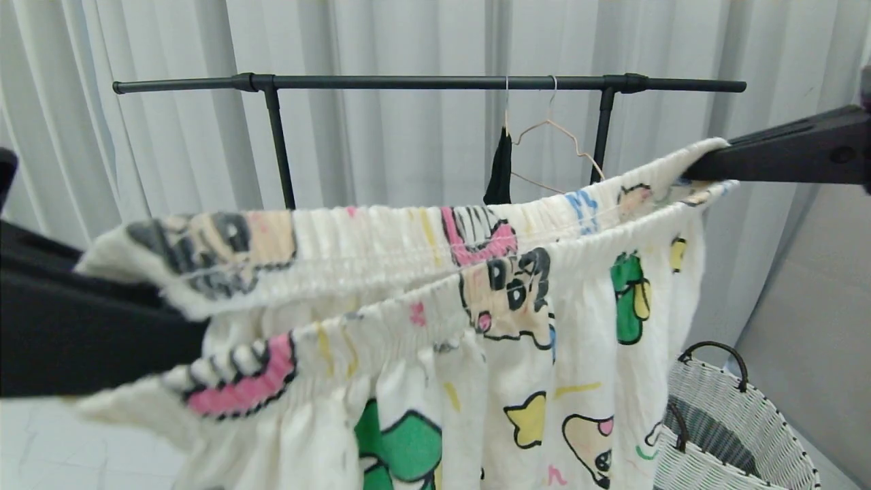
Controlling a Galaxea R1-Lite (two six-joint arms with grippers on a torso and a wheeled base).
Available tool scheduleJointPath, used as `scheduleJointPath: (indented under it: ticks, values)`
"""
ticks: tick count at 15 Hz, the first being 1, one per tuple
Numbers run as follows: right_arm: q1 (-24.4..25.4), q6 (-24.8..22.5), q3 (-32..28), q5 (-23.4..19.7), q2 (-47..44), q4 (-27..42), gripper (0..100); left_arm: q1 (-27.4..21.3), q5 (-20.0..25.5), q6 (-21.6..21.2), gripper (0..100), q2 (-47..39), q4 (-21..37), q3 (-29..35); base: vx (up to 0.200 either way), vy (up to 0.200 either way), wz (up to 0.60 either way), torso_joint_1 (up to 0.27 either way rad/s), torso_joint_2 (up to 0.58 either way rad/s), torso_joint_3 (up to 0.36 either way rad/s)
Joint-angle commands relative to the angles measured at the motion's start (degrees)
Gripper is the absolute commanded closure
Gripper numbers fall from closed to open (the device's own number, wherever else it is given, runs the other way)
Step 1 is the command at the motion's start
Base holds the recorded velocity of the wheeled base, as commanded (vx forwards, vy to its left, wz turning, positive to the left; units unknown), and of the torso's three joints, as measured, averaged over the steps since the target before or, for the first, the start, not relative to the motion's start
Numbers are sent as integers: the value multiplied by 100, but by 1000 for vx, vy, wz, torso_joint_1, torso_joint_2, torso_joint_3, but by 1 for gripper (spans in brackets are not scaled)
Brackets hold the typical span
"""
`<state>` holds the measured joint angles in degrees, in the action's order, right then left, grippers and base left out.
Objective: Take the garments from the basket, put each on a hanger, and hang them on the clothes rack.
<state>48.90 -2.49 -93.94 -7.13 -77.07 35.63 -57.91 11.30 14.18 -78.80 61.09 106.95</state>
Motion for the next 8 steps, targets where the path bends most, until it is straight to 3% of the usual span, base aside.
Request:
scheduleJointPath:
  ticks: [1, 4, 6, 8]
  values:
    - [-152, 20, -362, 1, 447, 603, 100, 473, -119, -161, 100, -250, -255, 54, 0, 0, 0, 0, 0, 0]
    - [-135, 20, -529, 80, 597, 1587, 100, 816, -717, -328, 100, -681, -1090, 28, 0, 0, 0, 0, 0, 0]
    - [-73, 29, -494, 608, 588, 1939, 100, 825, -1385, -442, 100, -812, -1108, 10, 0, 0, 0, 0, 0, 0]
    - [-38, 90, -494, 845, 526, 1895, 100, 833, -1429, -521, 100, -821, -1108, 10, 0, 0, 0, 0, 0, 0]
